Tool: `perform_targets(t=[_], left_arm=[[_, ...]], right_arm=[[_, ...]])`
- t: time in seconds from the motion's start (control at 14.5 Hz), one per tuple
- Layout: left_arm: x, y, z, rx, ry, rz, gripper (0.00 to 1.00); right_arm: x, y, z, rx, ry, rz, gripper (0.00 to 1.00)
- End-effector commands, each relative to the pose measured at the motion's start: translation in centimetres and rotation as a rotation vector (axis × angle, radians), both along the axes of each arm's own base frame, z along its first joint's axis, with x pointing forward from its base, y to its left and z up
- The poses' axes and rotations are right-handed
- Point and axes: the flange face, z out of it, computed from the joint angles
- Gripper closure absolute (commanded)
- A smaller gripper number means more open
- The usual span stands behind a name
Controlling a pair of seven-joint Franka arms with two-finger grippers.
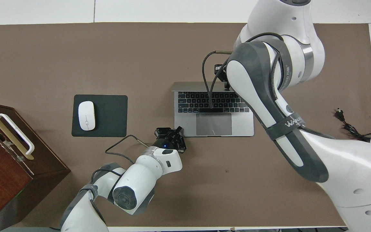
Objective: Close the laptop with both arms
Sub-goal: 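Push the laptop lid down toward the keyboard with the right gripper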
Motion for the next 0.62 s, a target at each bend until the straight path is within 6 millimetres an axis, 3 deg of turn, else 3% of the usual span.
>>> perform_targets(t=[0.0, 0.28, 0.55], left_arm=[[-1.1, 2.9, -3.1, 0.089, 0.054, -0.005, 1.00], [-1.3, 3.1, -3.2, 0.097, 0.055, -0.011, 1.00], [-1.4, 3.2, -3.5, 0.102, 0.059, -0.012, 1.00]], right_arm=[[-1.9, 0.2, -1.3, 0.007, 0.033, -0.050, 1.00], [-3.6, 0.0, -4.0, 0.004, 0.010, -0.075, 1.00], [-3.8, 0.0, -4.8, 0.004, 0.013, -0.079, 1.00]])
